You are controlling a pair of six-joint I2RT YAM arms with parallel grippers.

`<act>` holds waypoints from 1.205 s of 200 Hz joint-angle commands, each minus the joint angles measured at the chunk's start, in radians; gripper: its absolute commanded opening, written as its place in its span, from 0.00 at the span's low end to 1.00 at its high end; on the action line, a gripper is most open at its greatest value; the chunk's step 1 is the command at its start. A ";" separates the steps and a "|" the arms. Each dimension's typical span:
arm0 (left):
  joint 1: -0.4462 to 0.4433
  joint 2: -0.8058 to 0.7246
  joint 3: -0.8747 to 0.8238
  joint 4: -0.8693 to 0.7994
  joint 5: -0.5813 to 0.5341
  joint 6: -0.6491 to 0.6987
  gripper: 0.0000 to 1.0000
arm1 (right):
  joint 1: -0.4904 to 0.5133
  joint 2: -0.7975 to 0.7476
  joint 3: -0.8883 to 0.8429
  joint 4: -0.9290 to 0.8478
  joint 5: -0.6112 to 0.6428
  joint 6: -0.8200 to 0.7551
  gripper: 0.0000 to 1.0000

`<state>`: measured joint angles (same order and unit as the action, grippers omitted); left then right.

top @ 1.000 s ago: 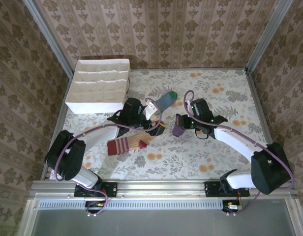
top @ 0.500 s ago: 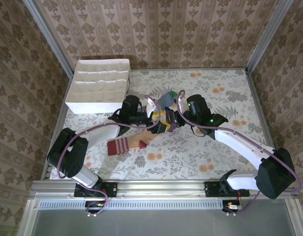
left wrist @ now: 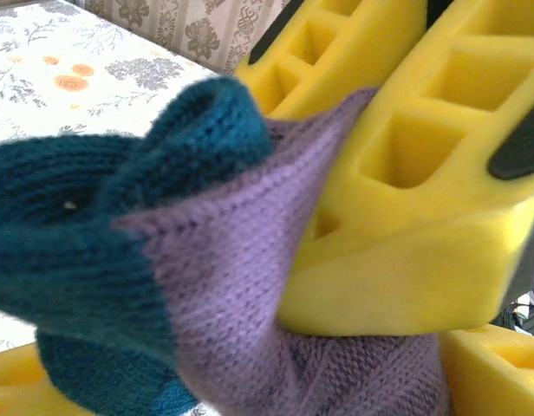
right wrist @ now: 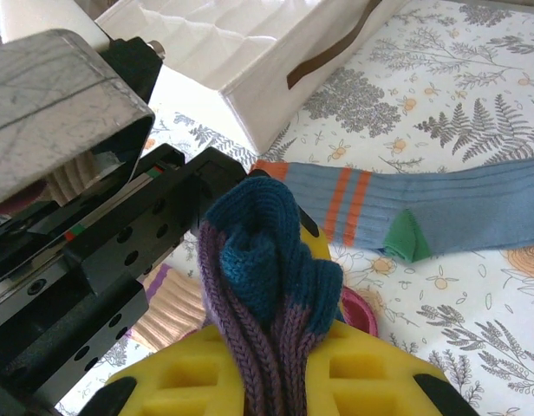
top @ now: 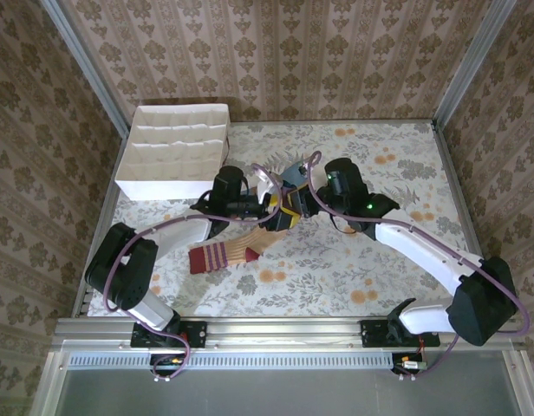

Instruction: Roll the socks

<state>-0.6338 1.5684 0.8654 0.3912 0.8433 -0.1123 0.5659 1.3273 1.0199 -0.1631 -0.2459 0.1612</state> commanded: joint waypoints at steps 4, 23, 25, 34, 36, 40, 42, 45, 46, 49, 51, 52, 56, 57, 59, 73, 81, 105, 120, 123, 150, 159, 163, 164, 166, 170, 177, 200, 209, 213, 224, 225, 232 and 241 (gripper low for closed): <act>0.030 -0.075 -0.003 -0.079 -0.032 0.043 0.82 | 0.015 0.050 0.090 -0.019 0.065 -0.002 0.00; 0.091 -0.149 -0.022 -0.193 -0.098 0.080 0.82 | 0.020 0.113 0.156 -0.048 0.138 -0.008 0.00; 0.098 -0.156 -0.021 -0.210 -0.105 0.085 0.82 | 0.021 0.117 0.163 -0.048 0.146 -0.009 0.00; 0.132 -0.191 -0.010 -0.296 -0.145 0.111 0.82 | 0.022 0.146 0.197 -0.053 0.169 -0.011 0.00; 0.142 -0.198 -0.006 -0.318 -0.157 0.117 0.82 | 0.022 0.154 0.205 -0.053 0.175 -0.012 0.00; 0.156 -0.209 0.005 -0.362 -0.178 0.131 0.81 | 0.022 0.170 0.226 -0.052 0.184 -0.014 0.00; 0.163 -0.214 0.012 -0.383 -0.188 0.140 0.81 | 0.022 0.175 0.230 -0.053 0.186 -0.015 0.00; 0.170 -0.221 0.022 -0.418 -0.193 0.152 0.80 | 0.022 0.185 0.243 -0.053 0.188 -0.016 0.00; 0.170 -0.224 0.026 -0.428 -0.208 0.156 0.80 | 0.022 0.187 0.248 -0.052 0.189 -0.017 0.00; 0.202 -0.230 0.037 -0.461 -0.234 0.164 0.80 | 0.022 0.202 0.262 -0.052 0.191 -0.018 0.00; 0.214 -0.232 0.044 -0.478 -0.245 0.170 0.80 | 0.022 0.210 0.272 -0.050 0.190 -0.019 0.00; 0.220 -0.234 0.048 -0.490 -0.251 0.172 0.79 | 0.022 0.215 0.276 -0.049 0.190 -0.020 0.00; 0.239 -0.239 0.063 -0.526 -0.272 0.180 0.78 | 0.022 0.234 0.296 -0.045 0.187 -0.021 0.00; 0.244 -0.239 0.066 -0.535 -0.278 0.181 0.78 | 0.023 0.239 0.298 -0.044 0.186 -0.022 0.00; 0.255 -0.240 0.073 -0.549 -0.289 0.181 0.77 | 0.024 0.248 0.309 -0.042 0.186 -0.024 0.00; 0.332 -0.242 0.118 -0.639 -0.355 0.162 0.72 | 0.037 0.324 0.389 -0.032 0.189 -0.038 0.00; 0.374 -0.236 0.140 -0.675 -0.395 0.142 0.68 | 0.046 0.374 0.440 -0.031 0.194 -0.048 0.00; 0.471 -0.206 0.199 -0.748 -0.489 0.090 0.63 | 0.074 0.526 0.608 -0.028 0.207 -0.062 0.00; 0.518 -0.172 0.242 -0.783 -0.530 0.047 0.61 | 0.091 0.621 0.720 -0.026 0.204 -0.075 0.00; 0.528 -0.163 0.248 -0.788 -0.535 0.038 0.61 | 0.094 0.640 0.746 -0.027 0.203 -0.079 0.00; 0.610 -0.084 0.307 -0.842 -0.586 -0.072 0.57 | 0.124 0.807 0.956 -0.029 0.204 -0.115 0.00; 0.640 -0.060 0.325 -0.871 -0.607 -0.097 0.57 | 0.137 0.856 1.016 -0.033 0.223 -0.136 0.00; 0.652 -0.051 0.333 -0.880 -0.613 -0.105 0.57 | 0.143 0.877 1.041 -0.033 0.232 -0.143 0.00; 0.655 -0.050 0.333 -0.884 -0.614 -0.107 0.57 | 0.144 0.882 1.046 -0.032 0.234 -0.146 0.00; 0.661 -0.045 0.337 -0.888 -0.614 -0.110 0.57 | 0.147 0.890 1.057 -0.031 0.236 -0.152 0.00; 0.674 -0.037 0.341 -0.894 -0.615 -0.119 0.57 | 0.152 0.906 1.074 -0.025 0.237 -0.162 0.00; 0.696 -0.026 0.349 -0.901 -0.608 -0.133 0.58 | 0.162 0.931 1.098 -0.008 0.239 -0.178 0.00; 0.752 0.019 0.370 -0.903 -0.560 -0.177 0.61 | 0.188 1.000 1.158 0.071 0.244 -0.238 0.00; 0.765 0.039 0.381 -0.905 -0.537 -0.198 0.61 | 0.194 1.032 1.193 0.090 0.244 -0.256 0.00; 0.769 0.048 0.384 -0.905 -0.528 -0.206 0.62 | 0.197 1.048 1.210 0.095 0.246 -0.262 0.00; 0.775 0.071 0.395 -0.900 -0.507 -0.222 0.62 | 0.200 1.091 1.267 0.100 0.247 -0.273 0.00; 0.775 0.073 0.395 -0.899 -0.505 -0.222 0.62 | 0.200 1.095 1.272 0.100 0.247 -0.273 0.00; 0.775 0.084 0.400 -0.890 -0.494 -0.228 0.62 | 0.201 1.122 1.311 0.099 0.249 -0.277 0.00; 0.775 0.098 0.403 -0.875 -0.480 -0.238 0.62 | 0.204 1.153 1.356 0.097 0.253 -0.291 0.00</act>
<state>0.1402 1.6337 1.2327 -0.4831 0.2985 -0.2821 0.7643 2.4054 2.2459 -0.1219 -0.0261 -0.0624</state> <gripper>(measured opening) 0.621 0.142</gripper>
